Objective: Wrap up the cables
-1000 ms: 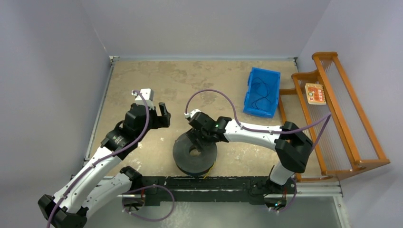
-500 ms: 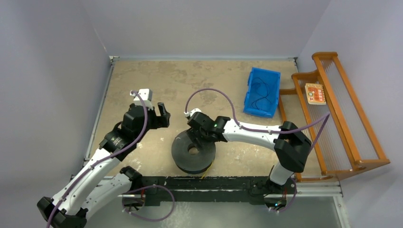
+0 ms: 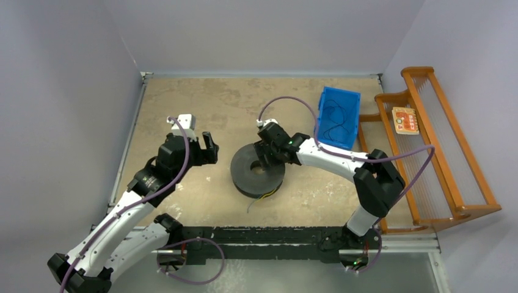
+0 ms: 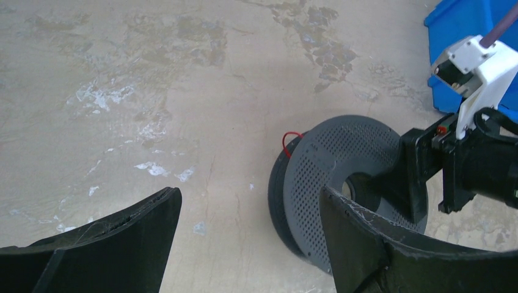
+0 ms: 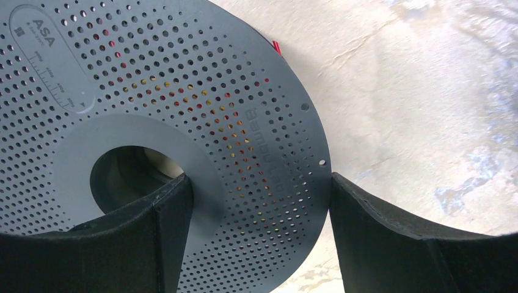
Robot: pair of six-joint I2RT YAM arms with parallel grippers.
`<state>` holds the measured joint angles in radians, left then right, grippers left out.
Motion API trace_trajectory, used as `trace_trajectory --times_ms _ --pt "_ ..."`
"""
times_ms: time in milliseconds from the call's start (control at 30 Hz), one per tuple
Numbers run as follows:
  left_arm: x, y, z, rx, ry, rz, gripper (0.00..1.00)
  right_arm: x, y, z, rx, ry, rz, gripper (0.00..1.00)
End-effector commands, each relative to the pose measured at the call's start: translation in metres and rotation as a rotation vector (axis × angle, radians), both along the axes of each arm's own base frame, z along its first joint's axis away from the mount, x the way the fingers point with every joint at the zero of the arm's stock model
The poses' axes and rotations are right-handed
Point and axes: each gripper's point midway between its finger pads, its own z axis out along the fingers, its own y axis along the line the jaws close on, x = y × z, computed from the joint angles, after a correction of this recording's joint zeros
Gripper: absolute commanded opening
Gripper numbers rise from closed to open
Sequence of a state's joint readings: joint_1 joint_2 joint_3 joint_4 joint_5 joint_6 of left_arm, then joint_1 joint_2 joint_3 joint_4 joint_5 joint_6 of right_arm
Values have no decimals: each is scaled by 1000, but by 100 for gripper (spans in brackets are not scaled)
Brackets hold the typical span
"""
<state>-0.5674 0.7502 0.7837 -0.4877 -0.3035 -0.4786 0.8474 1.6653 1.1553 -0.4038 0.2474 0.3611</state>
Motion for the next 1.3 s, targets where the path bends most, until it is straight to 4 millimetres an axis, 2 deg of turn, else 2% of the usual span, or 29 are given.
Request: trace_trajectory --times_ms 0,100,367,600,867,1100,1267 --pt "4 0 16 -33 -48 12 83 36 3 29 116 -112 -57 47" --pt "4 1 16 -35 -48 15 83 50 0 35 169 -122 -73 46" --pt "5 4 13 -38 -37 45 83 70 -6 48 234 -141 -99 45" --pt "11 4 9 -65 -18 76 86 81 -12 67 300 -167 -101 44" --pt "22 -6 -1 -140 20 60 85 80 -18 81 368 -175 -84 44" --pt "26 -37 -24 -259 80 -17 83 75 -15 96 438 -176 -57 44" --pt "32 -49 -30 -316 84 -37 83 66 -15 104 485 -170 -39 44"
